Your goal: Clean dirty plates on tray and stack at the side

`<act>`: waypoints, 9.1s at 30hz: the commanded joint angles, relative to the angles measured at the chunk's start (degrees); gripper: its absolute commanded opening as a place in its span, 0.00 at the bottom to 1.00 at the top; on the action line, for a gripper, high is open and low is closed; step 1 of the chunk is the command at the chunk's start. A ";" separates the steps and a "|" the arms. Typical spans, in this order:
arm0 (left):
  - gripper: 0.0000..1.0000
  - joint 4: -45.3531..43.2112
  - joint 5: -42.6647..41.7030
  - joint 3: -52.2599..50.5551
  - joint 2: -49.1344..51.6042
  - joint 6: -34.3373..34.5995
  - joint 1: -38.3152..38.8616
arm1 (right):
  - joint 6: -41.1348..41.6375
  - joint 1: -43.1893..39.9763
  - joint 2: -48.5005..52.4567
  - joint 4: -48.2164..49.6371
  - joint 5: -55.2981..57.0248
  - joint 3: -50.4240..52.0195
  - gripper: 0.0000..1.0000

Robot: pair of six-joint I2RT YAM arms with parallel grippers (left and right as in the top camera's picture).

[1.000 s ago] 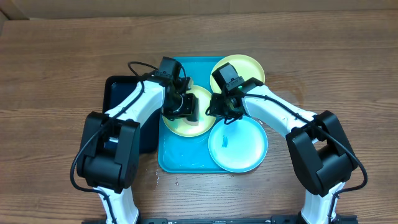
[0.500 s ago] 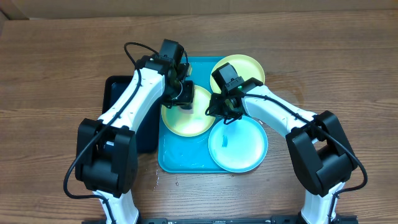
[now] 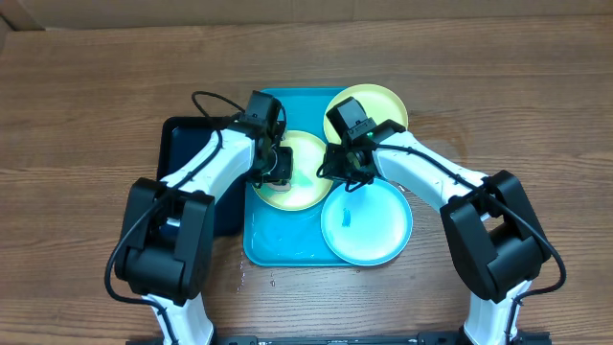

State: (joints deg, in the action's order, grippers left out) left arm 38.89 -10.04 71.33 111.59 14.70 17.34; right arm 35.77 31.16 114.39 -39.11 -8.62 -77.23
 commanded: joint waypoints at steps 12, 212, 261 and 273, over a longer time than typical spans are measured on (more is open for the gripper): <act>0.04 6.08 -25.40 7.13 -2.49 -3.28 0.20 | -0.15 0.33 -0.24 0.61 -0.92 0.02 0.04; 1.00 28.33 10.60 9.44 -20.76 3.34 -14.34 | 2.43 4.33 -8.17 -2.29 7.48 -7.58 0.04; 1.00 40.87 1.64 30.40 -65.22 2.01 -14.84 | -49.48 23.21 -7.58 55.25 37.68 -7.67 0.04; 1.00 40.87 1.64 30.40 -65.22 2.01 -14.84 | -71.82 27.67 -7.67 72.54 48.61 -7.67 0.04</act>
State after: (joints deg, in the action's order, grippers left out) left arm 79.79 -8.80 101.71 46.26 17.82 2.85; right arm -29.19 58.04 108.68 30.46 36.71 -83.61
